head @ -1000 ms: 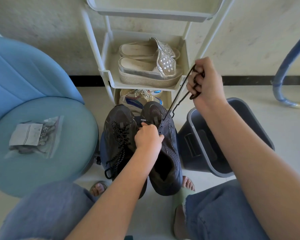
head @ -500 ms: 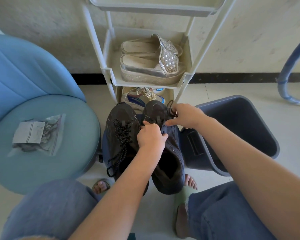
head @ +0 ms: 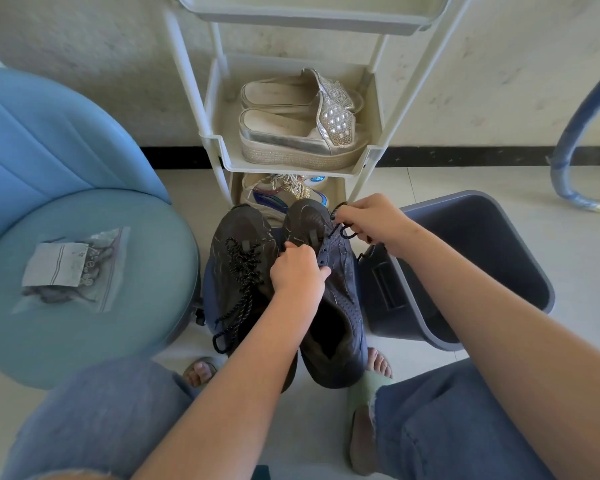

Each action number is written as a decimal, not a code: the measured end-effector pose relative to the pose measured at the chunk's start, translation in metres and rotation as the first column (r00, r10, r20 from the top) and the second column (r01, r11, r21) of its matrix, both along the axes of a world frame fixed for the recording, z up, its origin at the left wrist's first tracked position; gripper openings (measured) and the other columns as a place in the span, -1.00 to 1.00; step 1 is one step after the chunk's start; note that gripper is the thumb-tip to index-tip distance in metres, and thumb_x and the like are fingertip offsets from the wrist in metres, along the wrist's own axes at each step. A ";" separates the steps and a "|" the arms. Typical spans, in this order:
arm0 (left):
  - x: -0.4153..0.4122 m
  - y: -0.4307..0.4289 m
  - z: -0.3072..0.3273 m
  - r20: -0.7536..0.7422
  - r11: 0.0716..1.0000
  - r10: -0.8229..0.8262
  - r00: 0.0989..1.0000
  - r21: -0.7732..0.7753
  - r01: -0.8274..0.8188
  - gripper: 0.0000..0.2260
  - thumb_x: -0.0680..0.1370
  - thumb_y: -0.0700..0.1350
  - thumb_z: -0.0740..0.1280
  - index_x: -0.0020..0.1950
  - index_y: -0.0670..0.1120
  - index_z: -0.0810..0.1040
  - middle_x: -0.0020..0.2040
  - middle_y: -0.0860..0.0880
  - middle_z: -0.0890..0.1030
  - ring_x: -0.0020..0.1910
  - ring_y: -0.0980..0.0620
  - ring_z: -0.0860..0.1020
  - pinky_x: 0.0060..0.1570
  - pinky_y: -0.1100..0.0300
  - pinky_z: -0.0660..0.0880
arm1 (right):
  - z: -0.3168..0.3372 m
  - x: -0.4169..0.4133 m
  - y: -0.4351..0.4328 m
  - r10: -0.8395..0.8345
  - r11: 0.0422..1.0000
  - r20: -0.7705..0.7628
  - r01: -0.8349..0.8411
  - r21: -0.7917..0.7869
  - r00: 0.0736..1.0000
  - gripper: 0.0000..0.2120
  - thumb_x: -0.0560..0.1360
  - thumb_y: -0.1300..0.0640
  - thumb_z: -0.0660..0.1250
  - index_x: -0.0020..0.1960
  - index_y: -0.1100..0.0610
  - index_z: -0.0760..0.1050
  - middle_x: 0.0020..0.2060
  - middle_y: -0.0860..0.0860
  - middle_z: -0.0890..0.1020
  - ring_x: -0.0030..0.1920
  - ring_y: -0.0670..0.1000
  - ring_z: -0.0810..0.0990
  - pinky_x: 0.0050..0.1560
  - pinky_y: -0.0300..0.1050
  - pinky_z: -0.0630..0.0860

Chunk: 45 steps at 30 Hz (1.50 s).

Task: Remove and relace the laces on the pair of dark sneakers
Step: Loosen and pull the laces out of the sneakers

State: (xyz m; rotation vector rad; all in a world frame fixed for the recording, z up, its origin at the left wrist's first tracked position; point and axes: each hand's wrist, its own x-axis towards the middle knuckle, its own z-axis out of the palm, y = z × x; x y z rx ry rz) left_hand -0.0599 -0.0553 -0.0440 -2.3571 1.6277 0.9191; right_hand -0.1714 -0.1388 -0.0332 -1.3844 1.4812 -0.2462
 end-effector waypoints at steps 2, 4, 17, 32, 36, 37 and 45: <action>0.001 0.000 -0.003 -0.023 1.000 0.018 1.000 -0.006 -0.019 -0.34 0.58 0.10 0.26 0.48 -0.31 0.15 0.42 -0.23 0.35 0.28 -0.18 0.45 0.12 0.04 0.46 | -0.003 -0.001 0.000 -0.091 0.994 0.025 0.089 0.066 0.996 -0.84 0.48 0.14 0.31 -0.23 0.19 0.45 -0.46 0.00 0.32 -0.46 -0.07 0.24 -0.50 -0.29 0.19; 0.001 0.000 -0.006 -0.052 0.999 0.048 0.997 0.011 -0.047 -0.27 0.57 0.16 0.23 0.51 -0.31 0.07 0.39 -0.22 0.38 0.29 -0.16 0.45 0.13 0.04 0.44 | -0.007 -0.001 0.000 -0.096 0.991 0.006 0.095 0.094 0.995 -0.83 0.52 0.13 0.28 -0.21 0.18 0.44 -0.45 0.00 0.39 -0.48 -0.08 0.29 -0.50 -0.30 0.23; 0.034 -0.019 -0.034 -0.516 0.820 0.281 0.809 -0.309 -0.481 -0.92 0.49 -0.22 0.40 -0.18 -0.06 0.62 -0.24 -0.05 0.66 -0.25 -0.02 0.64 -0.05 0.00 0.59 | -0.033 0.005 0.002 -0.021 0.999 -0.063 0.023 0.032 0.998 -0.93 0.52 0.30 0.26 -0.14 0.22 0.45 -0.32 0.14 0.64 -0.38 0.02 0.67 -0.06 -0.01 0.64; 0.029 -0.015 -0.033 -0.311 0.859 0.173 0.935 -0.416 -0.298 -0.84 0.56 -0.23 0.31 0.05 -0.04 0.64 -0.04 0.03 0.67 -0.03 0.05 0.59 -0.14 0.26 0.38 | -0.036 -0.006 -0.004 0.040 0.999 -0.094 -0.040 0.006 0.995 -0.82 0.52 0.34 0.26 -0.24 0.19 0.39 -0.28 0.13 0.57 -0.23 0.08 0.57 -0.15 -0.12 0.53; 0.031 -0.014 -0.032 -0.342 0.850 0.235 0.910 -0.381 -0.363 -0.86 0.55 -0.20 0.33 0.05 -0.05 0.62 -0.06 0.02 0.66 -0.03 0.03 0.59 -0.14 0.25 0.37 | -0.030 -0.003 -0.004 0.240 0.969 -0.151 -0.245 -0.013 0.959 -0.87 0.53 0.24 0.32 0.03 0.21 0.41 -0.16 0.10 0.57 -0.23 0.05 0.60 -0.17 -0.08 0.59; 0.032 -0.014 -0.031 -0.368 0.851 0.248 0.896 -0.360 -0.383 -0.86 0.54 -0.16 0.34 0.08 -0.06 0.60 -0.03 0.00 0.64 -0.01 0.01 0.58 -0.12 0.23 0.39 | -0.030 -0.001 -0.004 0.284 0.948 -0.229 -0.308 -0.079 0.931 -0.79 0.50 0.16 0.37 0.10 0.19 0.46 -0.08 0.08 0.52 -0.12 0.04 0.55 -0.10 -0.09 0.51; 0.024 -0.016 -0.013 -0.224 0.961 0.116 0.968 -0.222 -0.167 -0.52 0.46 0.00 0.41 0.29 -0.17 0.40 0.25 -0.12 0.42 0.18 -0.11 0.47 0.12 0.10 0.40 | -0.028 0.011 -0.001 0.260 0.879 -0.294 -0.352 -0.322 0.920 -0.54 0.43 0.10 0.42 0.31 0.05 0.45 0.20 0.02 0.33 0.14 0.04 0.45 0.12 -0.07 0.47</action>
